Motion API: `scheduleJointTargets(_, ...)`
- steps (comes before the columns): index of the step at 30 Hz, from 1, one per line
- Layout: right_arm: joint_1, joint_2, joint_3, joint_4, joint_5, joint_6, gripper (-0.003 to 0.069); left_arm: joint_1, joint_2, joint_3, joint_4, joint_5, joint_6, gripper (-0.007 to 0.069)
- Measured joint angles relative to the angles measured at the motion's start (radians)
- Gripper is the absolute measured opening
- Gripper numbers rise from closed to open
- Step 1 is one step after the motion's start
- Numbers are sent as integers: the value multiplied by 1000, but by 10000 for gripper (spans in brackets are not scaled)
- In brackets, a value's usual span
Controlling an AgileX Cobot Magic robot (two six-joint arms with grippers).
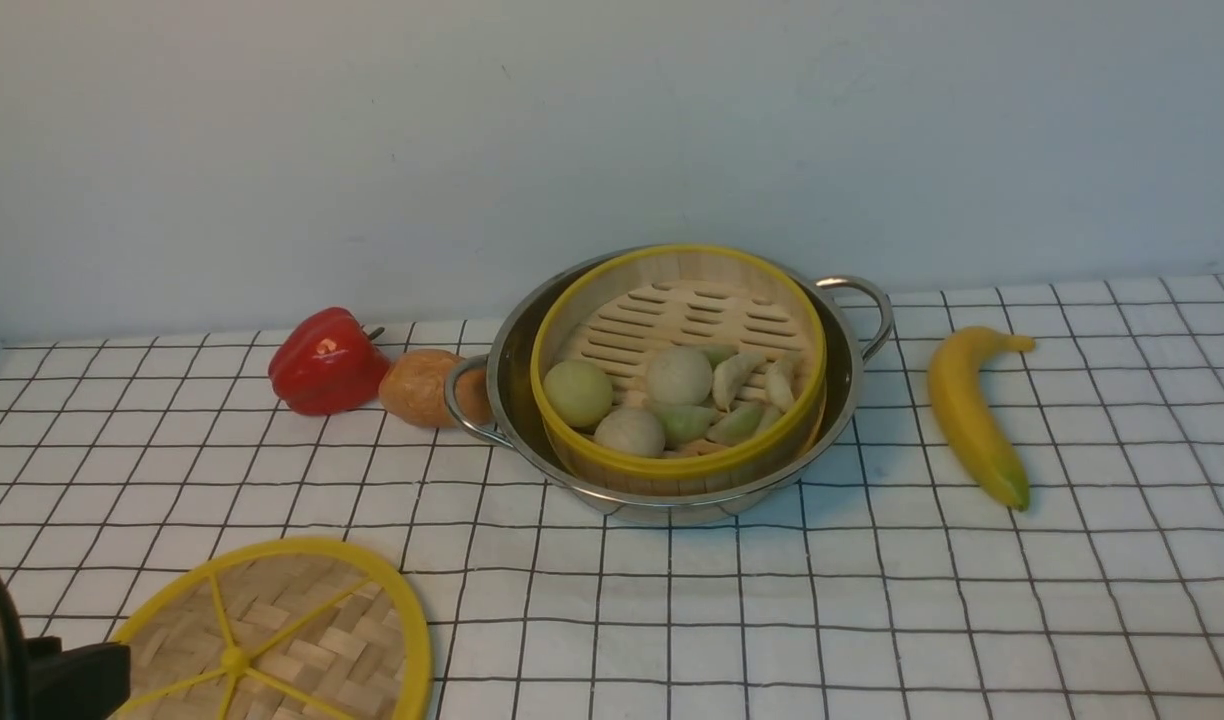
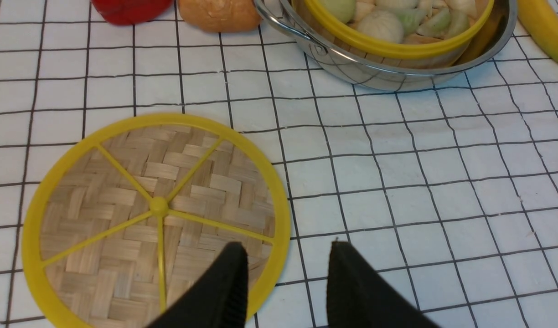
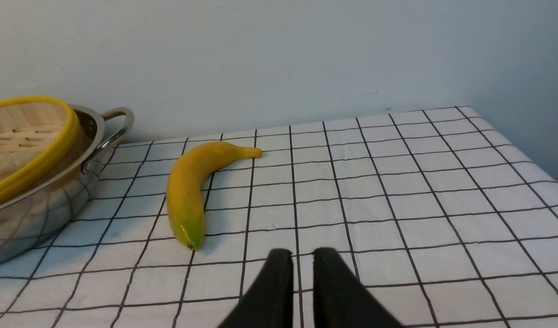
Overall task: Place the steamer in the pot on the white tablecloth, and put the lid on the steamer.
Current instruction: 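Grasp the bamboo steamer lid lying on the table by its centre knob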
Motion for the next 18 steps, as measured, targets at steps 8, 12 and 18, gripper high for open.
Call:
scheduleJointTargets(8,0,0,0,1,0,0,145,0,0,0,0,-27,4,243)
scheduleJointTargets(12,0,0,0,1,0,0,166,0,0,0,-24,-120,3,243)
scheduleJointTargets(18,0,0,0,1,0,0,195,0,4,0,-119,-260,3,243)
